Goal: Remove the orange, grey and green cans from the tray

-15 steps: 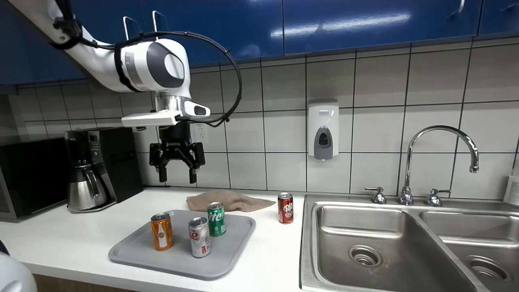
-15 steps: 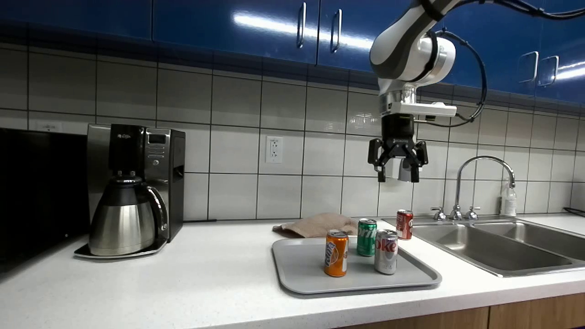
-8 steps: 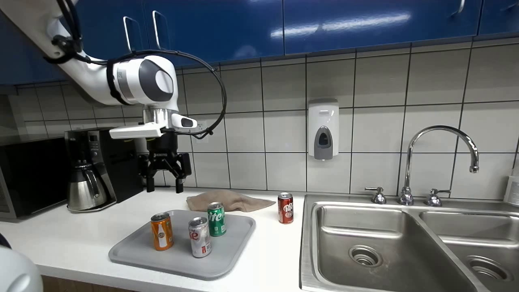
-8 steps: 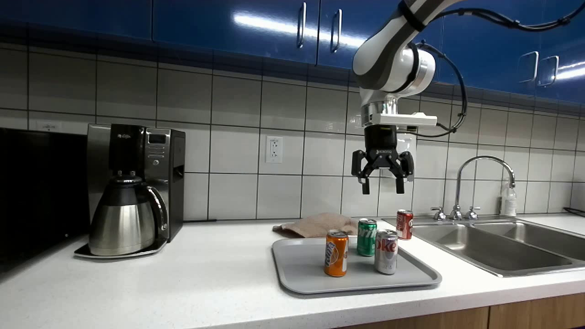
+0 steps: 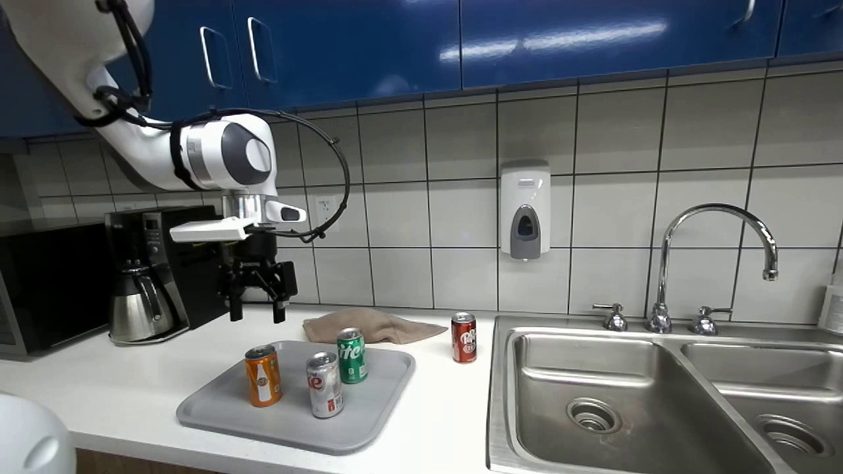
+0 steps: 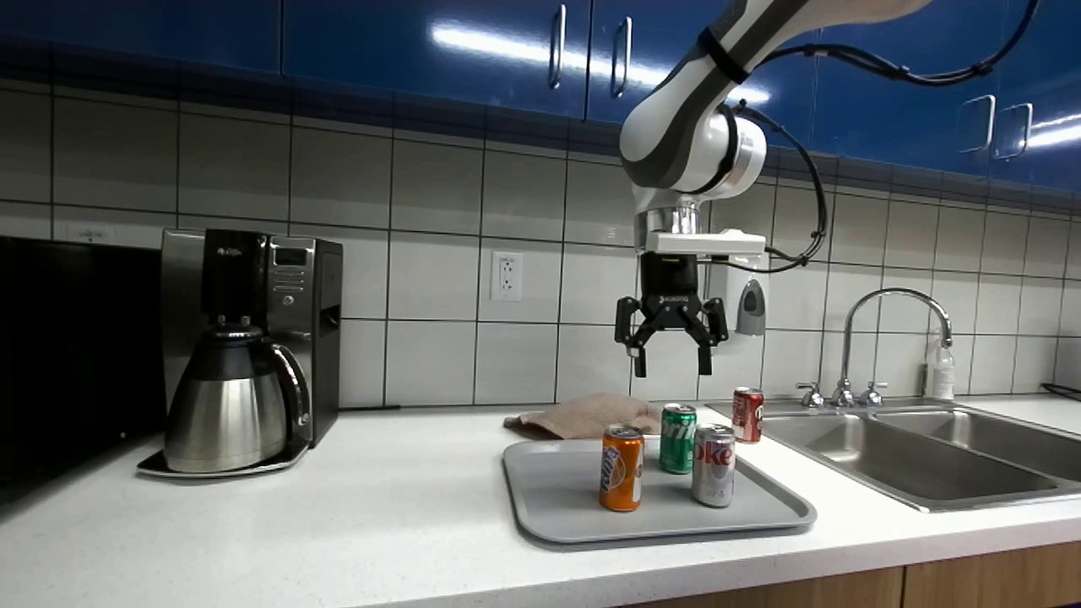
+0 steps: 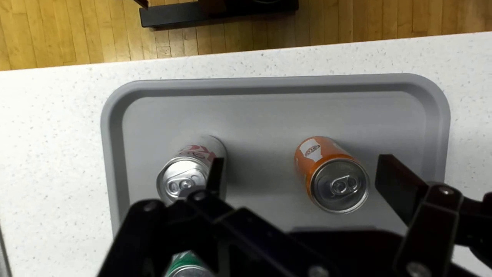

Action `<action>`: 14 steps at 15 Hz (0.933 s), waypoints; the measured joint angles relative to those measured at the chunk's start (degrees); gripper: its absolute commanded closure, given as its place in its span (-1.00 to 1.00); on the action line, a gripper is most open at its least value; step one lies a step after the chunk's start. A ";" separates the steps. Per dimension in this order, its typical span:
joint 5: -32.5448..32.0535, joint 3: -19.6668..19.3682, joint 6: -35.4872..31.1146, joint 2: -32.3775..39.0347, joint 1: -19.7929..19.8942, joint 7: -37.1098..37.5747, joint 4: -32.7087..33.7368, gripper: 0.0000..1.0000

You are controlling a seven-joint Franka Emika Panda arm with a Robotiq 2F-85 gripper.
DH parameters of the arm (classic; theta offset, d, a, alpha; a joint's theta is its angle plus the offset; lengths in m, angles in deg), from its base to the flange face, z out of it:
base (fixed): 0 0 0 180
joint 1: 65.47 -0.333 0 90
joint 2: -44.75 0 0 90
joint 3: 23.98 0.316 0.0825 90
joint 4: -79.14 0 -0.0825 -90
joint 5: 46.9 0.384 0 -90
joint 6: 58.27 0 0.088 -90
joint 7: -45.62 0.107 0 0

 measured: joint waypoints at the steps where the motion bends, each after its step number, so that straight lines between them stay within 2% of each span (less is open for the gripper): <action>1: 0.00 0.08 -0.76 0.91 -0.28 0.59 0.53 -1.00; 14: -0.61 1.33 -8.60 11.23 -5.64 6.63 5.76 -1.00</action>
